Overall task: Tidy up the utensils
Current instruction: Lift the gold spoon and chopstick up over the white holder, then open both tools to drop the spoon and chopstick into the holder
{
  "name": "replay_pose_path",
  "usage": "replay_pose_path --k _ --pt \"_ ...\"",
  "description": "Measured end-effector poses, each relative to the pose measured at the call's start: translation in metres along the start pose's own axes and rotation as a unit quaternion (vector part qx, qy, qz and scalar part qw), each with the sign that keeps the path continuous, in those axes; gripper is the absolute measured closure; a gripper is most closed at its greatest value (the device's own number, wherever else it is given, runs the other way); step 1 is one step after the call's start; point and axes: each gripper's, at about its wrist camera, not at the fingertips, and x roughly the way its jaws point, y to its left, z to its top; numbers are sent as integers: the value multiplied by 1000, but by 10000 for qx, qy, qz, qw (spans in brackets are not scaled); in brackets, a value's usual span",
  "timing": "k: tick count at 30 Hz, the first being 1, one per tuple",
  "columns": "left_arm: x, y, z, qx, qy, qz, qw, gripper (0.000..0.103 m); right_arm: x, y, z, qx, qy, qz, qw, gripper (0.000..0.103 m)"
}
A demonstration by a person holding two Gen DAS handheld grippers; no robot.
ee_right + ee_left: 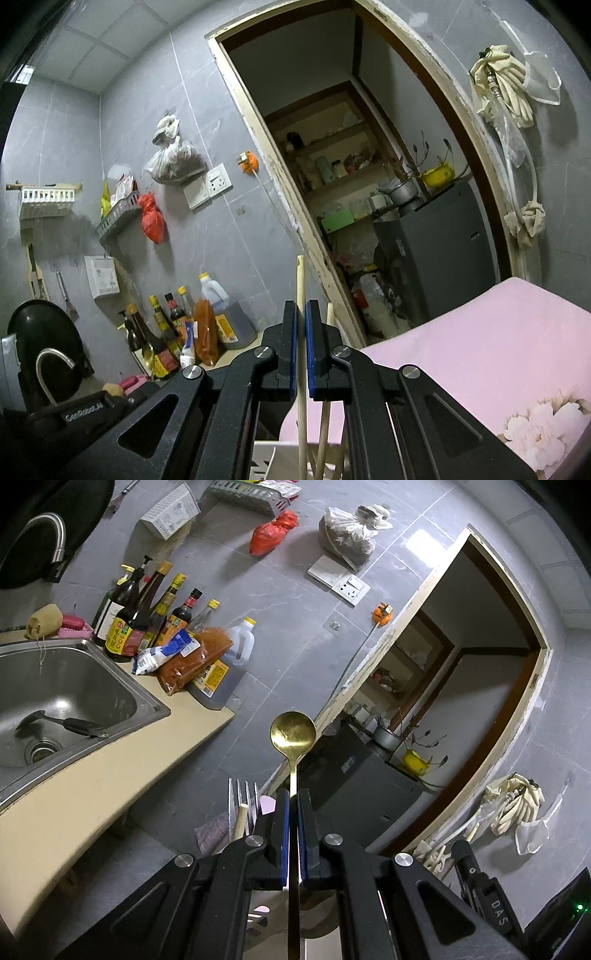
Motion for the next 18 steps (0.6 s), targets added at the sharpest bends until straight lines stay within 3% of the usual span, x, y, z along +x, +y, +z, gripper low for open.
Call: replay_pose_path --k 10,12,14,18 --pt "1 -12 -7 512 188 -12 9985 99 -5 0 0 -185 387 72 9991 98" --pt "0 -14 -9 684 318 -25 9971 98 -6 -1 0 -190 502 80 9985 94" --pt "0 -14 -11 783 445 -34 9959 98 -7 -3 1 -160 571 73 9982 78" --pt "-2 -13 -11 911 663 -9 9936 98 -12 -5 4 -191 657 86 9976 75"
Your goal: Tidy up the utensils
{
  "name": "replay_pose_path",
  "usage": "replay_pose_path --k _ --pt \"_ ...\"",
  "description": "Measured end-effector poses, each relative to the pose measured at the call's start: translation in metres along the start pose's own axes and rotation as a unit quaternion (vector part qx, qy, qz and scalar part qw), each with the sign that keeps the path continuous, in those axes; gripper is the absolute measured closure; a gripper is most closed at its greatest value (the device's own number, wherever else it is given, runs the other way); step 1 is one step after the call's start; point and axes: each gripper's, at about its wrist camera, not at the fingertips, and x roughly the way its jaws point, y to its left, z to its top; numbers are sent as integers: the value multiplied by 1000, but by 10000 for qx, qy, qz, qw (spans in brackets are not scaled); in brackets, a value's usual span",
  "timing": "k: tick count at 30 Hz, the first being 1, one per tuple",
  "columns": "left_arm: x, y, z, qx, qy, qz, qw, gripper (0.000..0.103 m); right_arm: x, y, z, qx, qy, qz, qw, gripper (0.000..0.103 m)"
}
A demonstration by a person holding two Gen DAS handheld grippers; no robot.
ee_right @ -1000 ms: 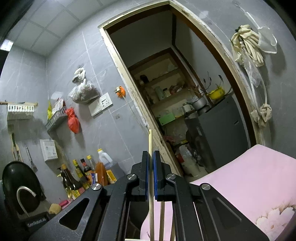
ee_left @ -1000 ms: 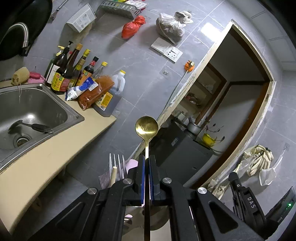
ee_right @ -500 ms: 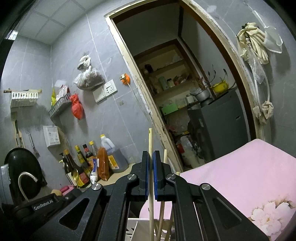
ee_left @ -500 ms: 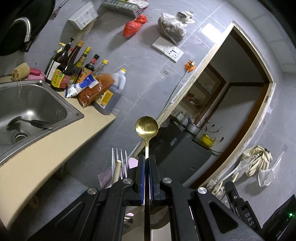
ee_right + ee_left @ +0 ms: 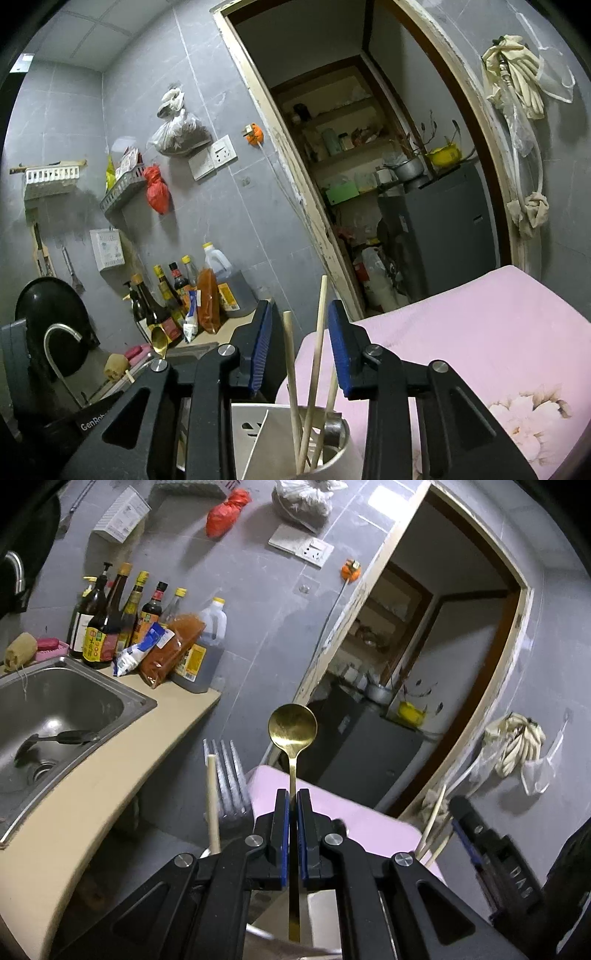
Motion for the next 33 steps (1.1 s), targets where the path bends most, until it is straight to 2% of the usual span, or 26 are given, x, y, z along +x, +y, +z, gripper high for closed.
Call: replay_pose_path --k 4,9,15,25,29,31,33 --pt "-4 0 1 93 170 5 9998 96 -7 0 3 -84 66 -29 9999 75" --pt "-11 -6 4 192 255 10 9995 76 -19 -2 10 -193 133 -153 9996 70" --pt "-23 -17 9 364 218 32 9991 63 -38 -6 21 -367 185 -368 9985 63" --pt "-44 -47 10 896 315 -113 9954 47 -72 -8 42 -675 420 -613 9949 43" --pt "-59 -58 5 1048 339 -119 9938 28 -88 -9 47 -783 526 -651 9934 35" --pt "-68 -62 3 1042 324 -117 9940 24 -98 -12 50 -828 584 -661 9927 34" --pt "-76 -65 2 1008 319 -83 9944 13 -108 -15 52 -868 616 -682 9920 34"
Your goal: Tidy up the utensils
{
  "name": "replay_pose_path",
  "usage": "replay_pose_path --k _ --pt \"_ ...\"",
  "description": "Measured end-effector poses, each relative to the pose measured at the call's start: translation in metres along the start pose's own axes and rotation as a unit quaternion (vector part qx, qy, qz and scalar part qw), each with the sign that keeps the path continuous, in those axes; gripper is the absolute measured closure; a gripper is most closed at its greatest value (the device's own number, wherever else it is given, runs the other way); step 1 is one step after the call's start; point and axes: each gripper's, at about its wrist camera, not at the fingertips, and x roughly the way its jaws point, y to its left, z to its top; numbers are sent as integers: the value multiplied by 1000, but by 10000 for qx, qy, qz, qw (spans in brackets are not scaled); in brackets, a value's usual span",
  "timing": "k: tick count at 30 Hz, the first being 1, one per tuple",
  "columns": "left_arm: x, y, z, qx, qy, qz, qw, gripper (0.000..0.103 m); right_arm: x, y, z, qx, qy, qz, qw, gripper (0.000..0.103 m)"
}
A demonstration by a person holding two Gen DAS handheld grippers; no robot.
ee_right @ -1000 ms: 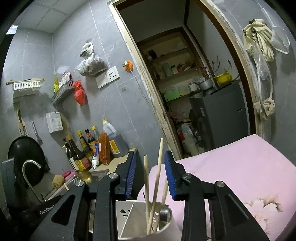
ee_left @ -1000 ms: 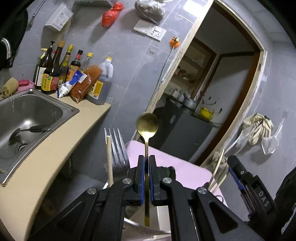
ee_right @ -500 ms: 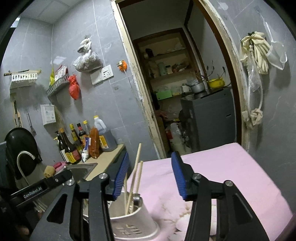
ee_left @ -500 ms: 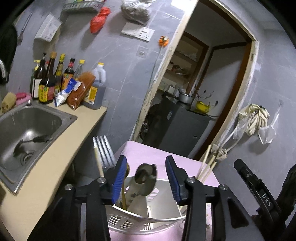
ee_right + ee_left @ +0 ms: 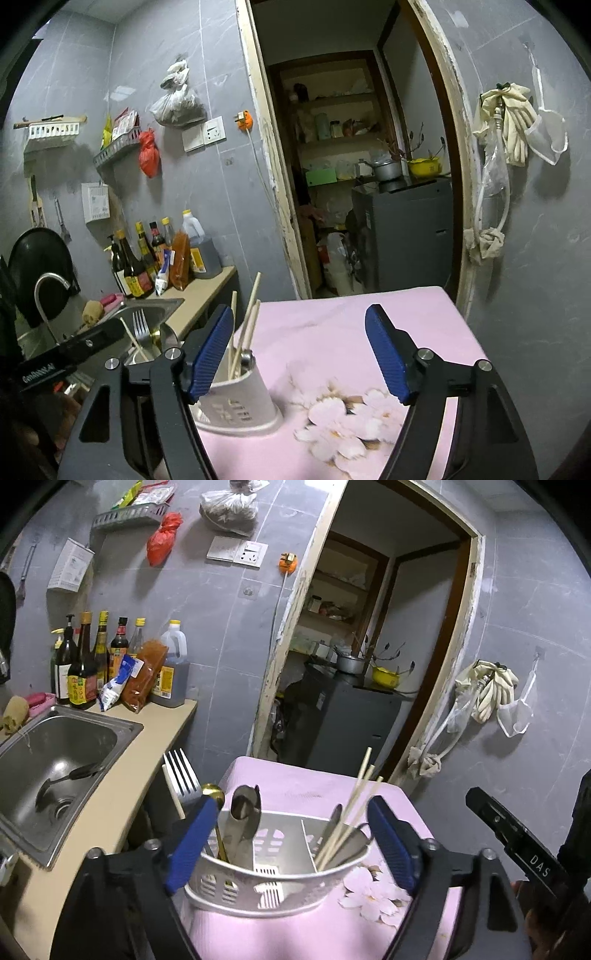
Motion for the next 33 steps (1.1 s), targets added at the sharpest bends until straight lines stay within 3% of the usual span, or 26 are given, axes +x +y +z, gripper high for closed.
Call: replay_pose_path --k 5,9,11,17,33 --pt "-26 -15 -5 155 -92 186 9997 7 -29 -15 2 -92 11 -40 9999 26" --pt "-52 -27 -11 208 -173 343 9990 5 -57 -26 4 -167 53 -50 9998 25" --pt "-66 -33 -16 175 -216 400 9988 4 -71 -32 4 -203 47 -36 9998 17" --pt "-106 -52 -30 168 -300 538 9980 2 -116 -48 1 -225 19 -59 9997 11" --pt "-182 -85 -69 252 -394 730 9962 1 -200 -67 -6 -362 -72 21 9993 3"
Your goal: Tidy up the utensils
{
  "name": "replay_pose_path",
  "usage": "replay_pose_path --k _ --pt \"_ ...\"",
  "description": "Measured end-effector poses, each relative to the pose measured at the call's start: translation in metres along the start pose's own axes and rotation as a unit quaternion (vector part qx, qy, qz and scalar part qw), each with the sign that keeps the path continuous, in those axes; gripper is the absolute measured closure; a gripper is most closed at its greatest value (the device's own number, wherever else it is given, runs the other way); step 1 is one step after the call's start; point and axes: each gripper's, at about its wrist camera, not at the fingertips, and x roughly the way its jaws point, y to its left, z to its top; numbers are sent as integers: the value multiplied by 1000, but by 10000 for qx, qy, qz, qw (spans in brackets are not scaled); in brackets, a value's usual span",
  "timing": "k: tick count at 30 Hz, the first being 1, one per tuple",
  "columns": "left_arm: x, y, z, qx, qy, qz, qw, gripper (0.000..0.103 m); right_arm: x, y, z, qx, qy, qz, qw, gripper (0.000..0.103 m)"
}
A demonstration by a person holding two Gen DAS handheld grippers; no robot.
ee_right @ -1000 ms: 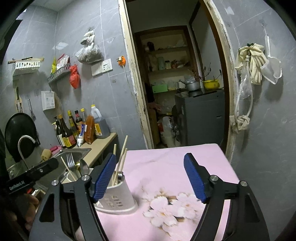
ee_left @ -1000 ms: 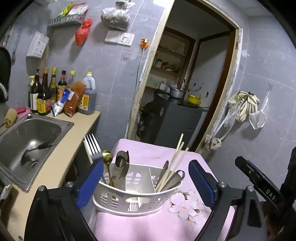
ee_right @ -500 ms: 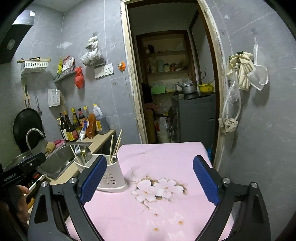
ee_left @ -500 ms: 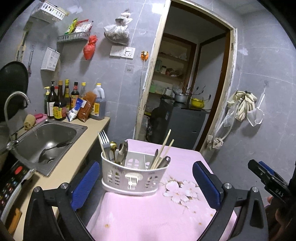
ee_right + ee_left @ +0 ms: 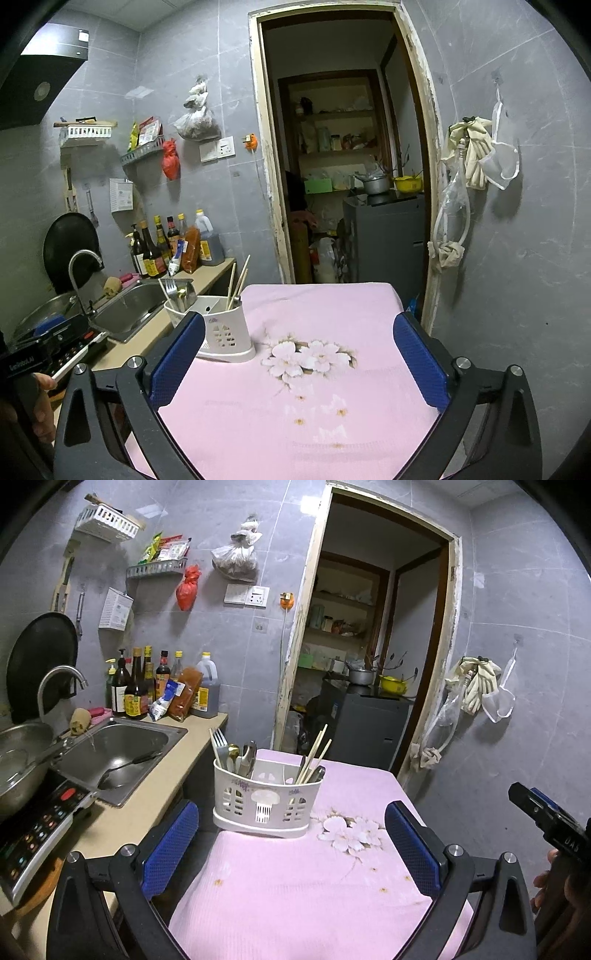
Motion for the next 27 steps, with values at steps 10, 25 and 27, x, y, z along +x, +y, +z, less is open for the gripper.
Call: replay_pose_path --k 10,25,27 --pt "-36 -5 -16 -27 2 50 10000 1 -39 -9 -14 -104 155 -5 9998 2" --pt "-49 -30 -31 195 83 -153 9997 1 -56 -20 -29 -176 291 -9 9994 2" --pt "-50 -33 -31 239 74 -170 9995 1 -57 -20 -29 -172 289 -17 9994 2"
